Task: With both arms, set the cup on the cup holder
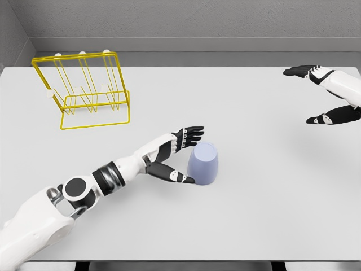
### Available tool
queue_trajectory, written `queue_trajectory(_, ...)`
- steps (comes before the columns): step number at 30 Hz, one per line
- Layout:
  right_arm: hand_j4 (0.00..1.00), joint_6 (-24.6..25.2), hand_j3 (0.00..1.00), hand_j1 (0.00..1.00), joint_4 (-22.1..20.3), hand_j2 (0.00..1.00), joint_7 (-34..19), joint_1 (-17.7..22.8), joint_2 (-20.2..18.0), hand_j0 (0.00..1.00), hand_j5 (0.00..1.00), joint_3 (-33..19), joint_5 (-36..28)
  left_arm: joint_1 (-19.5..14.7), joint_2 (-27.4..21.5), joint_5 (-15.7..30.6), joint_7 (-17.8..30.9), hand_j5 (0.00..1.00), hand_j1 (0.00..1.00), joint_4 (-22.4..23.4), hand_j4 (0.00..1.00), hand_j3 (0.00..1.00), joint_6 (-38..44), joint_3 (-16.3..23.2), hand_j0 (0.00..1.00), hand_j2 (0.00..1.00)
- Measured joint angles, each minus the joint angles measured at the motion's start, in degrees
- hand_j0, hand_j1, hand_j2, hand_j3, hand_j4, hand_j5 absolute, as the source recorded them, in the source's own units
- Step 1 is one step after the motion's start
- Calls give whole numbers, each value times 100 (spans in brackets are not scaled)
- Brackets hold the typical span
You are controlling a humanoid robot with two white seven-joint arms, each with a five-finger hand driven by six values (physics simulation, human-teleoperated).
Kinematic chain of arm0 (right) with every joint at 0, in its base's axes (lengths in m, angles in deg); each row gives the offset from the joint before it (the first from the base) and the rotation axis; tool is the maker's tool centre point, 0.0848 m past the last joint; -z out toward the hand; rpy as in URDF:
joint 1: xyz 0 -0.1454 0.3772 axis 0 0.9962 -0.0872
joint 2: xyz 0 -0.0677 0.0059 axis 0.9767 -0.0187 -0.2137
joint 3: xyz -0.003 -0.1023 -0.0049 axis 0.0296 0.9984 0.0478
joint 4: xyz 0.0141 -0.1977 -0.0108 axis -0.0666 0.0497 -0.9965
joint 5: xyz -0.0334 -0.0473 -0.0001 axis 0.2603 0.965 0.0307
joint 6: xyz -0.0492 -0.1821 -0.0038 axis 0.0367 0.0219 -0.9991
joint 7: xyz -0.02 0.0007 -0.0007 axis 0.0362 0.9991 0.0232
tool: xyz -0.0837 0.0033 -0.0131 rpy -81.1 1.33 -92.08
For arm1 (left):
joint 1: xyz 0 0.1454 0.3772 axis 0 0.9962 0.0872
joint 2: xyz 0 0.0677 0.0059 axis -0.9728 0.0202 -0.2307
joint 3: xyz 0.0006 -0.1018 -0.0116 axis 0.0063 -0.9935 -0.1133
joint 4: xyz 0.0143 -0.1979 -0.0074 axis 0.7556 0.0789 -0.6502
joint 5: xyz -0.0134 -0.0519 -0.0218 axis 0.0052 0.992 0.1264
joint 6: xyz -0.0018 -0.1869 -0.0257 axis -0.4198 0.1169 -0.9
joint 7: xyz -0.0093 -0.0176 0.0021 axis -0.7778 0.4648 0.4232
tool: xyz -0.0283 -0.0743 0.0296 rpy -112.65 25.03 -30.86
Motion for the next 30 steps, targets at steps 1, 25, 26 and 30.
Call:
queue_trajectory(1,100,0,100,100,1,100,0,0,0,100,100,0,0,0,2,1,-1,100,100,8,100,100,2,0,100,100)
queue_trajectory(25,100,0,100,100,71,100,0,0,0,100,100,0,-3,0,87,-31,-9,100,100,79,100,100,321,42,100,100)
queue_trajectory(26,100,0,100,100,85,100,0,0,0,100,100,0,-5,0,89,-31,-9,100,100,79,100,100,328,51,100,100)
queue_trajectory(30,100,0,100,100,104,100,0,0,0,100,100,0,-7,-9,101,-39,-9,100,100,69,100,100,451,70,100,100)
